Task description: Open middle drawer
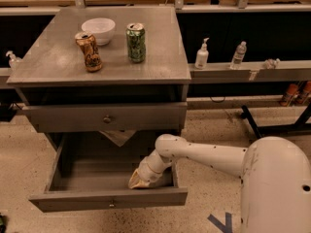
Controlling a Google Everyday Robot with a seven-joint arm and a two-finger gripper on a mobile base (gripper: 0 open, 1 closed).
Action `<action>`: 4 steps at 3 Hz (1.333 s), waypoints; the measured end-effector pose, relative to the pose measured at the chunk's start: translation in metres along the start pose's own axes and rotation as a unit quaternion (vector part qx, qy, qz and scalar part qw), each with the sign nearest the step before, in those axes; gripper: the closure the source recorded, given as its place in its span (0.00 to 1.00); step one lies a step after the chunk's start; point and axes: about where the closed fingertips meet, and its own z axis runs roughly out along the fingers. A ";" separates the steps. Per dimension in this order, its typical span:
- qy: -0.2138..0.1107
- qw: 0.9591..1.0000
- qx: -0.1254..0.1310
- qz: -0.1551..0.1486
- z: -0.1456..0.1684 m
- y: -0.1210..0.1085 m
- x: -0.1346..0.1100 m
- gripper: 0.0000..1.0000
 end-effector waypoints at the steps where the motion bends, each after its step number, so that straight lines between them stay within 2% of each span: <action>1: 0.000 1.000 0.000 0.000 0.000 0.000 0.000 0.30; 2: 0.000 1.000 0.000 0.000 0.000 -0.001 0.000 0.01; 3: 0.000 1.000 0.000 0.000 -0.001 -0.005 0.000 0.12; 4: 0.000 1.000 0.000 0.000 -0.001 -0.005 0.000 0.36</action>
Offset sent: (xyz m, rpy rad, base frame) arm -0.0001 0.0000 0.0000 0.0000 0.0001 0.0001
